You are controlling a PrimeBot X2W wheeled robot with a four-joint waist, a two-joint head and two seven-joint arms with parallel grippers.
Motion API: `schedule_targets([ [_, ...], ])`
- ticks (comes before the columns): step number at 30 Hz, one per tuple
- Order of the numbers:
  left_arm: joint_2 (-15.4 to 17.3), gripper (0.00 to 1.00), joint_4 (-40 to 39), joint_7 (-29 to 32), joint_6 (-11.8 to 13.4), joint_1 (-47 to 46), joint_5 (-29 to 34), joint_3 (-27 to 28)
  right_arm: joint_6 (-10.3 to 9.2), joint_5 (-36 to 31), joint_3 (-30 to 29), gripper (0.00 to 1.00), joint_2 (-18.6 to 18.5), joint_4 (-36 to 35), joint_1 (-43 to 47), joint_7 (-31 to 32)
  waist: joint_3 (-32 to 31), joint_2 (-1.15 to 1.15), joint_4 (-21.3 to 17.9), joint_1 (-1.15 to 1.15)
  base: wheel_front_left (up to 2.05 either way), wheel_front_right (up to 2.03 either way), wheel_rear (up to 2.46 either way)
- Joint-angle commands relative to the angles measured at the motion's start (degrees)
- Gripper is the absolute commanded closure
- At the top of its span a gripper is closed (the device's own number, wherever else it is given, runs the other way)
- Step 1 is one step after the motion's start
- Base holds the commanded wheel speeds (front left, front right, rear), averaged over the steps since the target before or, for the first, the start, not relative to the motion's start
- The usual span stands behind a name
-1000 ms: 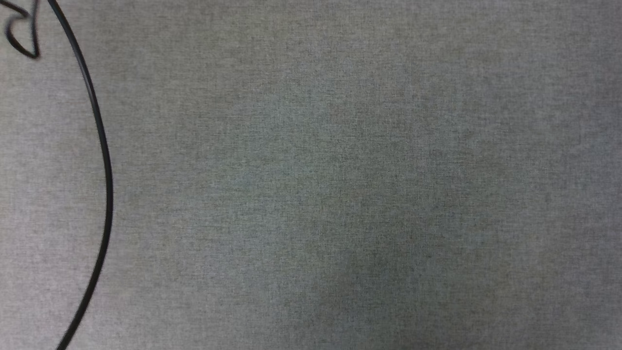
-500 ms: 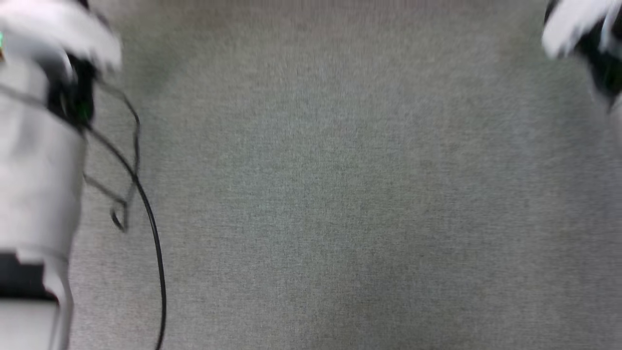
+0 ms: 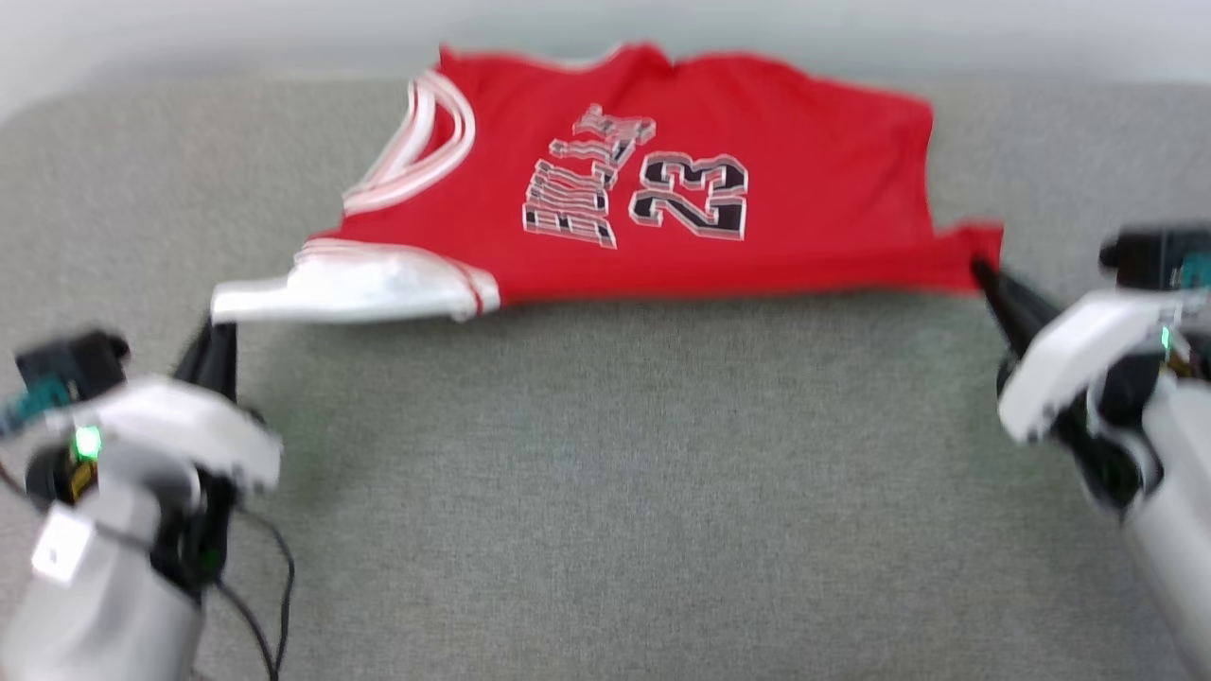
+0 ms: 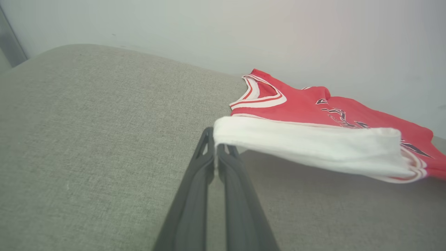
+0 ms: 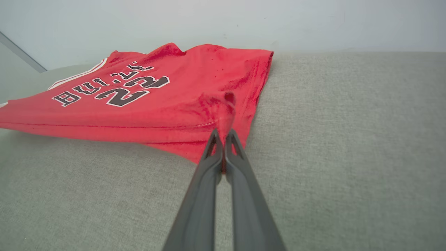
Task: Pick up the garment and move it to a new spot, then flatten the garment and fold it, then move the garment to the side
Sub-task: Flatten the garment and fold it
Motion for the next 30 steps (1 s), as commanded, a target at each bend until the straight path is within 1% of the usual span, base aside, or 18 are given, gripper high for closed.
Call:
schedule_targets([
  [1, 1.6, 1.0, -4.0, 1.1, 2.4, 5.3, -0.7, 1.0, -0.15, -0.2, -1.0, 1.0, -1.7, -1.0, 4.2, 0.1, -3.8, 0.0, 0.0, 0.02, 0.0, 0.0, 0.0],
  [7, 3.7, 1.0, -20.1, 5.5, 10.1, 20.4, -2.3, 2.6, -0.16, -0.8, -4.6, 1.0, -1.9, -6.0, 14.9, 1.1, -7.2, 0.0, -0.1, 0.02, 0.0, 0.0, 0.0],
  [9, 3.9, 1.0, -25.2, 6.9, 12.1, 25.2, -3.5, 3.4, -0.16, -1.2, -6.2, 1.0, -1.5, -8.2, 18.6, 1.6, -7.9, 0.0, 0.1, 0.02, 0.0, 0.0, 0.0],
  [11, 4.7, 1.0, -29.6, 8.0, 14.2, 29.7, -4.1, 4.1, -0.16, -2.6, -8.2, 1.0, -1.7, -10.5, 22.5, 2.0, -8.7, 0.0, 0.4, 0.02, 0.0, 0.0, 0.0],
  [15, 5.2, 1.0, -37.2, 9.9, 17.7, 37.8, -5.6, 5.6, -0.21, -4.8, -13.1, 1.0, -0.5, -15.6, 31.8, 4.4, -10.6, 0.0, 1.0, 0.02, 0.0, 0.0, 0.0],
  [17, 6.2, 1.0, -40.0, 10.9, 19.5, 41.4, -5.2, 5.8, -0.22, -6.1, -16.3, 1.0, 0.8, -18.9, 36.0, 5.5, -11.4, 0.0, 1.2, 0.02, 0.0, 0.0, 0.0],
  [18, 5.8, 1.0, -41.7, 11.0, 20.1, 42.7, -6.0, 6.2, -0.22, -6.7, -17.8, 1.0, 1.5, -20.3, 38.7, 6.6, -11.9, 0.0, 1.4, 0.02, 0.0, 0.0, 0.0],
  [23, 6.7, 1.0, -47.5, 13.0, 22.6, 49.0, -7.1, 7.1, -0.21, -10.6, -25.8, 1.0, 6.3, -29.8, 49.4, 12.0, -13.4, 0.0, 2.0, 0.02, 0.0, 0.0, 0.0],
  [24, 6.7, 1.0, -47.5, 13.0, 22.6, 49.0, -7.1, 7.1, -0.21, -10.6, -25.8, 1.0, 6.3, -29.8, 49.4, 12.0, -13.4, 0.0, 2.0, 0.02, 0.0, 0.0, 0.0],
  [28, 7.4, 1.0, -50.7, 14.4, 23.9, 51.6, -7.6, 7.4, -0.2, -13.7, -30.4, 1.0, 10.5, -37.1, 54.7, 16.6, -14.3, 0.0, 1.9, 0.02, 0.0, 0.0, 0.0],
  [30, 8.0, 1.0, -51.7, 15.0, 23.9, 51.4, -7.1, 7.0, -0.2, -15.0, -31.8, 1.0, 12.4, -39.9, 55.6, 18.7, -14.5, 0.0, 1.7, 0.02, 0.0, 0.0, 0.0],
])
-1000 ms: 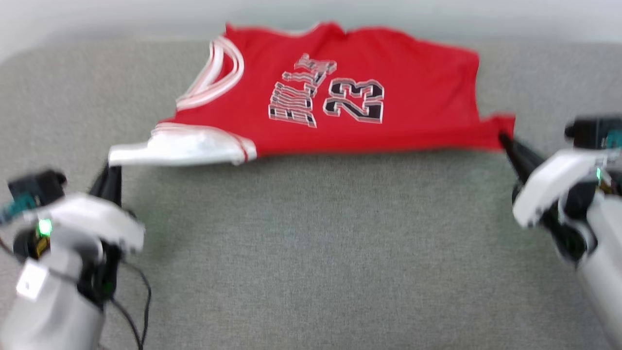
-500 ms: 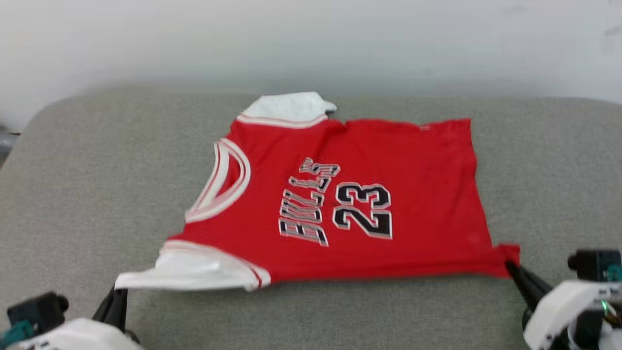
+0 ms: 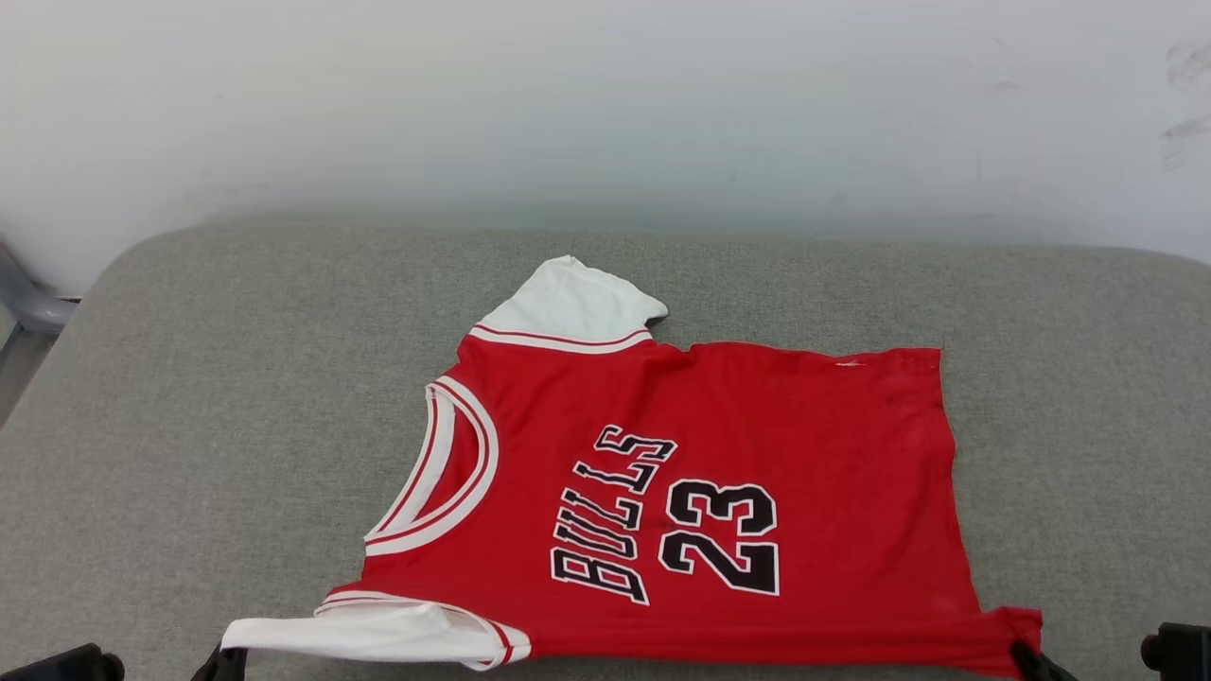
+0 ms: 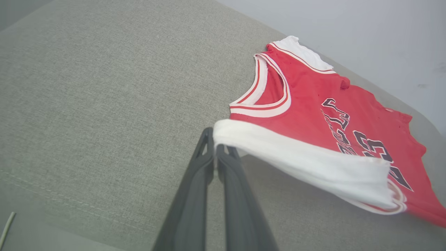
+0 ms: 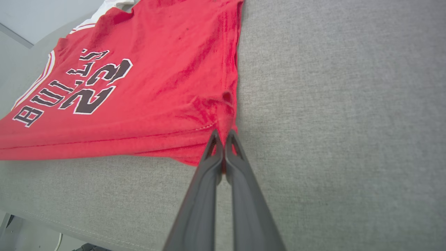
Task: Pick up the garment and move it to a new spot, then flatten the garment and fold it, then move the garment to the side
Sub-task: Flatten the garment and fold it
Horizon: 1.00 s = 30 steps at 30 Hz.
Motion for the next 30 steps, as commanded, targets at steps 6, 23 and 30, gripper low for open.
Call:
schedule_targets([
  [6, 1.2, 1.0, 1.7, 2.1, -2.1, -8.3, 1.4, -2.5, -0.22, -4.2, -1.5, 1.0, 2.2, -4.1, -3.2, 4.0, 1.0, 0.0, -0.1, 0.01, 0.0, 0.0, 0.0],
  [23, -5.7, 1.0, 29.3, 3.6, -14.7, -36.3, 1.5, -10.9, -0.18, -4.6, 3.9, 1.0, 0.6, 10.8, -22.1, 2.9, 11.3, 0.0, -1.4, 0.01, 0.0, 0.0, 0.0],
  [30, -8.5, 1.0, 39.2, 3.5, -18.6, -40.8, 0.9, -12.8, -0.2, -3.5, 7.3, 1.0, -0.3, 17.9, -25.4, 0.6, 13.9, 0.0, -1.8, 0.01, 0.0, 0.0, 0.0],
])
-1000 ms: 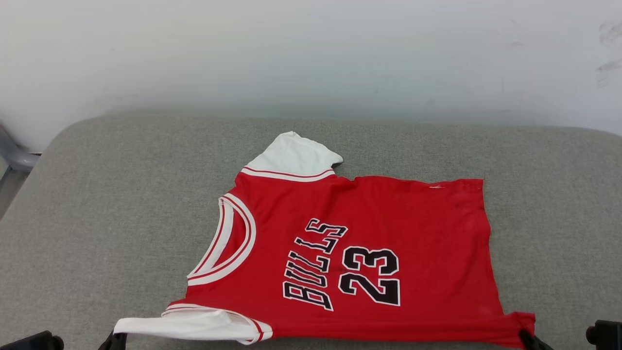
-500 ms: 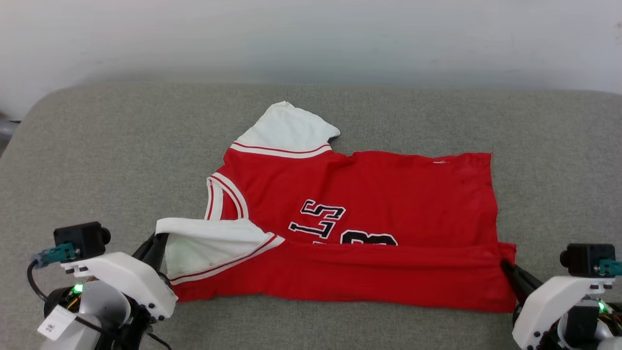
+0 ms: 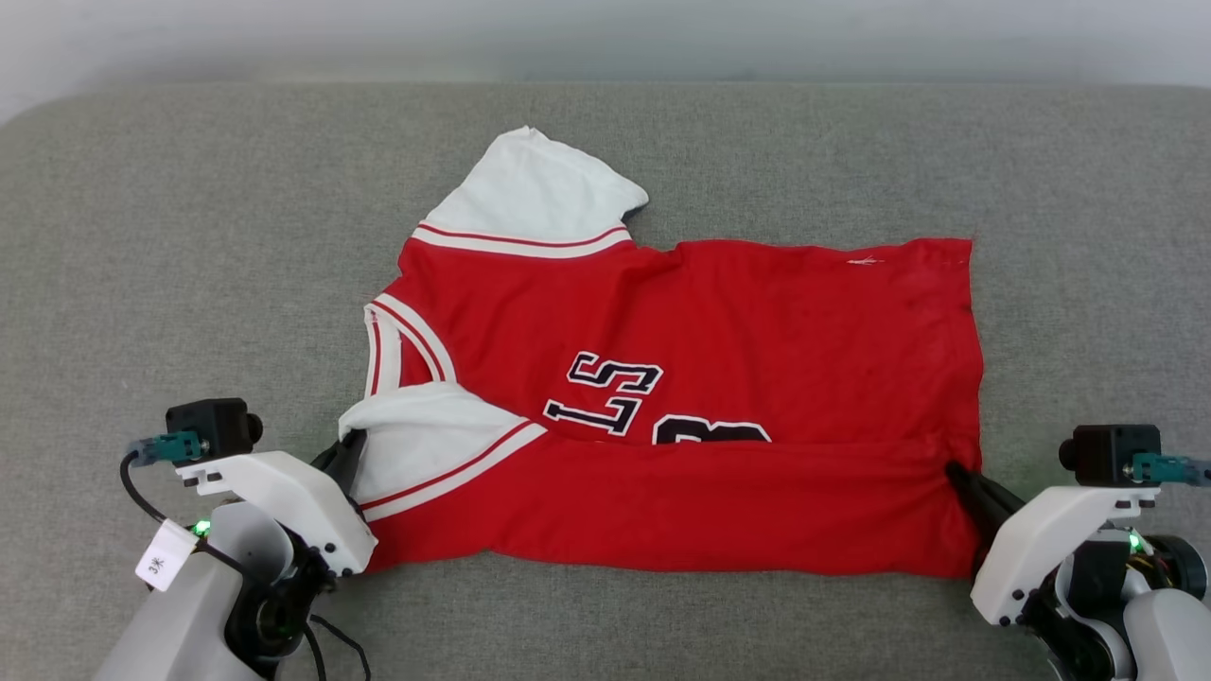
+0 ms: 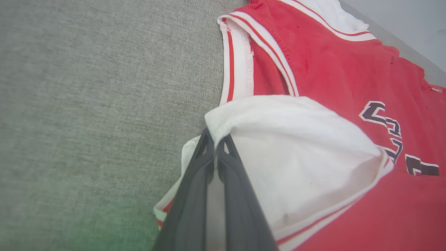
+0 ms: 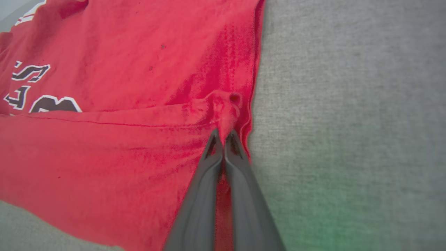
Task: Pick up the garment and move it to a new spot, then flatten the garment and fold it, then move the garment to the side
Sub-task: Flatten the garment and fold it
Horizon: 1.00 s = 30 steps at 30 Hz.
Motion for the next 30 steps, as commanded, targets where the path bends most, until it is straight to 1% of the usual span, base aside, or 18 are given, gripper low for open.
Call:
schedule_targets([
  [1, -0.8, 1.0, 2.0, 0.4, -1.0, -1.4, -0.3, -0.6, -0.1, 0.0, 1.2, 1.0, -0.5, 2.0, -0.8, -0.5, 0.7, 0.0, -0.1, -0.01, 0.0, 0.0, 0.0],
  [5, -1.7, 1.0, 6.0, 0.7, -2.7, -2.5, -0.6, -1.4, -0.11, 1.1, 3.6, 1.0, -1.4, 4.7, -1.7, -1.6, 0.9, 0.0, -0.2, -0.01, 0.0, 0.0, 0.0],
  [6, -1.9, 1.0, 6.8, 0.6, -3.0, -2.8, -0.8, -1.5, -0.11, 1.4, 4.0, 0.78, -1.7, 5.1, -2.0, -2.0, 0.7, 0.0, -0.2, -0.01, 0.0, 0.0, 0.0],
  [7, -2.0, 0.96, 7.4, 0.2, -3.1, -2.9, -0.9, -1.3, -0.11, 1.6, 4.6, 0.55, -2.0, 5.5, -1.9, -2.5, 0.3, 0.0, -0.3, -0.01, 0.0, 0.0, 0.0],
  [8, -2.1, 0.69, 7.9, -0.2, -3.0, -3.0, -1.0, -1.0, -0.1, 2.3, 5.3, 0.0, -2.2, 5.3, -1.9, -3.7, 0.0, 0.0, -0.3, -0.01, 0.0, 0.0, 0.0],
  [10, -1.7, 0.0, 8.6, -1.3, -2.7, -3.1, -0.8, -0.4, -0.1, 2.8, 6.0, 0.0, -2.7, 5.1, -1.7, -5.6, -0.8, 0.0, -0.4, -0.01, 0.0, 0.0, 0.0],
  [12, -1.3, 0.0, 8.8, -2.4, -2.3, -2.9, -0.5, 0.0, -0.12, 3.2, 5.9, 0.0, -3.4, 4.5, -1.5, -8.7, -2.0, 0.0, -0.4, -0.01, 0.0, 0.0, 0.0],
  [14, -0.7, 0.0, 8.3, -3.9, -1.6, -2.6, -0.2, 0.7, -0.1, 2.9, 5.4, 0.0, -3.0, 3.4, -1.4, -12.7, -3.0, 0.0, -0.5, -0.01, 0.0, 0.0, 0.0],
  [16, -0.1, 0.0, 7.8, -4.1, -1.1, -1.7, -0.2, 1.1, -0.08, 3.2, 5.2, 0.0, -2.1, 2.7, -0.8, -15.5, -4.2, 0.0, -0.7, -0.01, 0.0, 0.0, 0.0],
  [17, 0.3, 0.0, 7.2, -4.2, -0.8, -1.5, -0.2, 1.4, -0.08, 2.7, 4.8, 0.0, -2.4, 2.2, -0.7, -17.1, -4.7, 0.0, -0.8, -0.01, 0.0, 0.0, 0.0],
  [20, 1.9, 0.0, 5.3, -3.6, 0.4, -0.6, -0.1, 1.9, -0.08, 1.6, 4.1, 0.0, -2.2, 0.9, 0.2, -20.0, -6.1, 0.0, -1.1, -0.01, 0.0, 0.0, 0.0],
  [22, 3.2, 0.0, 4.0, -2.9, 0.9, -0.2, -0.3, 2.5, -0.08, 1.0, 3.6, 0.0, -1.7, -0.2, 0.5, -20.9, -6.6, 0.0, -1.3, -0.01, 0.0, 0.0, 0.0],
  [26, 6.1, 0.0, -0.7, 1.0, 2.4, 0.7, -0.4, 2.4, -0.08, -0.9, 1.9, 0.0, -0.7, -2.8, 2.0, -20.9, -7.5, 0.0, -1.7, -0.01, 0.0, 0.0, 0.0],
  [30, 10.0, 0.0, -6.6, 9.9, 3.1, 2.1, -2.2, 1.3, -0.08, -2.0, 0.8, 0.0, 0.5, -5.5, 3.2, -19.9, -7.9, 0.0, -2.0, -0.01, 0.0, 0.0, 0.0],
])
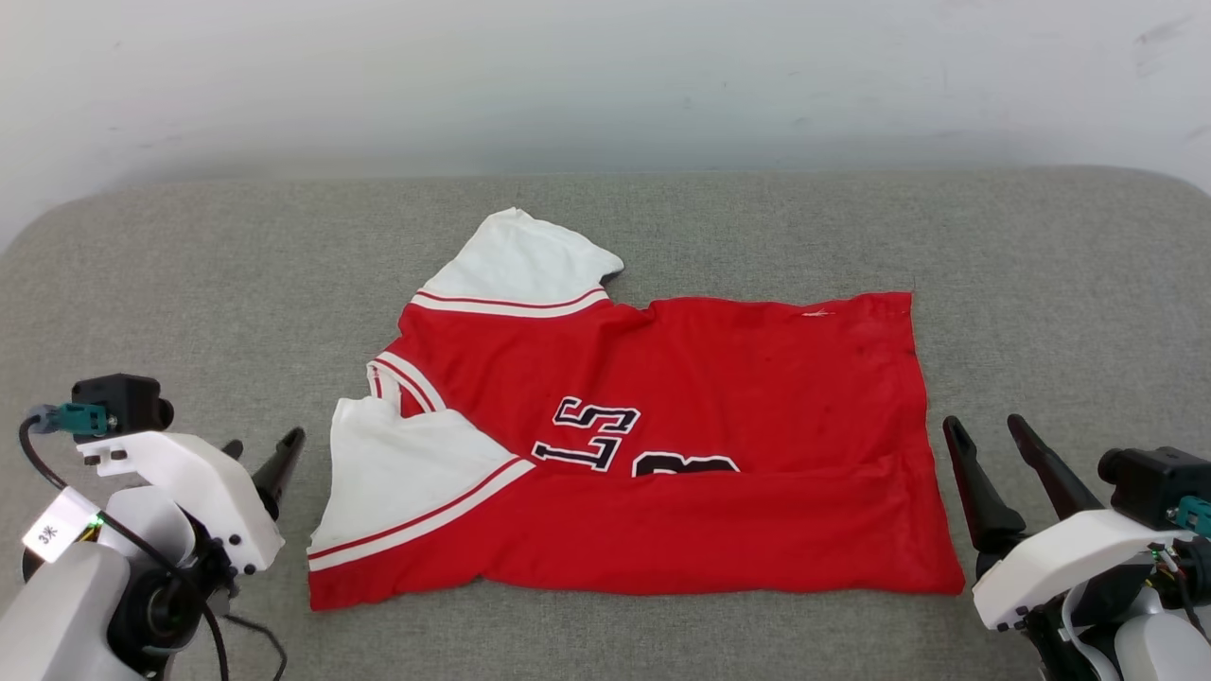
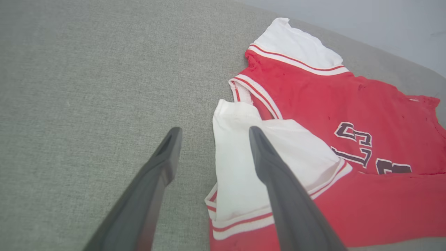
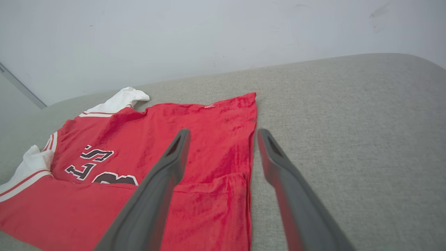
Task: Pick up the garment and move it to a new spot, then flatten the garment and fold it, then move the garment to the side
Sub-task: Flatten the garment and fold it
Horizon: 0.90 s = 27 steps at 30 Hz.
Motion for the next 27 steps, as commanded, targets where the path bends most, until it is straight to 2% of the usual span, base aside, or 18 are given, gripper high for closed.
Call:
schedule_targets([
  [1, 1.9, 0.0, -2.8, 4.5, 0.9, 1.4, -1.1, -0.7, -0.04, -0.7, -0.6, 0.0, 0.8, -1.3, 1.0, 0.7, -0.1, 0.0, -0.2, 0.01, 0.0, 0.0, 0.0],
  [4, 4.3, 0.0, -6.4, 11.9, 2.5, 2.7, -3.0, -1.6, -0.04, -1.2, -0.9, 0.0, 1.6, -2.7, 1.9, 1.7, 0.0, 0.0, -0.5, 0.01, 0.0, 0.0, 0.0],
  [5, 4.3, 0.0, -6.4, 11.9, 2.5, 2.7, -3.0, -1.6, -0.04, -1.2, -0.9, 0.0, 1.6, -2.7, 1.9, 1.7, 0.0, 0.0, -0.5, 0.01, 0.0, 0.0, 0.0],
  [6, 5.4, 0.0, -8.2, 15.7, 3.7, 3.7, -4.1, -2.2, -0.04, -1.3, -1.0, 0.0, 2.0, -3.7, 1.9, 2.1, 0.2, 0.0, -0.9, 0.01, 0.0, 0.0, 0.0],
  [7, 5.4, 0.0, -8.2, 15.7, 3.7, 3.7, -4.1, -2.2, -0.04, -1.3, -1.0, 0.0, 2.0, -3.7, 1.9, 2.1, 0.2, 0.0, -0.9, 0.01, 0.0, 0.0, 0.0],
  [9, 6.1, 0.0, -9.7, 19.3, 5.4, 4.9, -4.9, -2.9, -0.04, -1.4, -1.3, 0.0, 2.5, -4.5, 2.1, 2.6, 0.9, 0.0, -1.5, 0.01, 0.0, 0.0, 0.0],
  [18, 4.2, 0.0, -7.4, 20.4, 6.3, 5.4, -5.3, -4.5, -0.04, -0.8, -1.9, 0.0, 3.1, -5.0, 1.3, 3.5, 3.5, 0.0, -2.8, 0.01, 0.0, 0.0, 0.0],
  [23, 2.0, 0.0, -4.7, 21.7, 4.7, 5.7, -5.3, -7.2, -0.04, -0.7, -2.0, 0.0, 3.2, -4.5, 0.7, 3.8, 4.4, 0.0, -3.4, 0.01, 0.0, 0.0, 0.0],
  [24, 1.4, 0.03, -4.3, 22.1, 4.5, 5.9, -5.4, -7.8, -0.04, -0.6, -2.1, 0.0, 3.1, -4.3, 0.7, 3.9, 4.5, 0.0, -3.4, 0.01, 0.0, 0.0, 0.0],
  [25, 0.8, 0.51, -4.0, 22.1, 4.2, 5.9, -5.4, -8.3, -0.04, -0.4, -2.3, 0.0, 3.2, -4.1, 0.6, 4.0, 4.5, 0.0, -3.5, 0.01, 0.0, 0.0, 0.0],
  [27, 0.0, 1.0, -3.1, 21.5, 3.4, 5.7, -5.4, -8.8, -0.04, -0.3, -2.6, 0.0, 3.0, -3.9, 0.5, 4.4, 4.8, 0.0, -3.5, 0.01, 0.0, 0.0, 0.0],
])
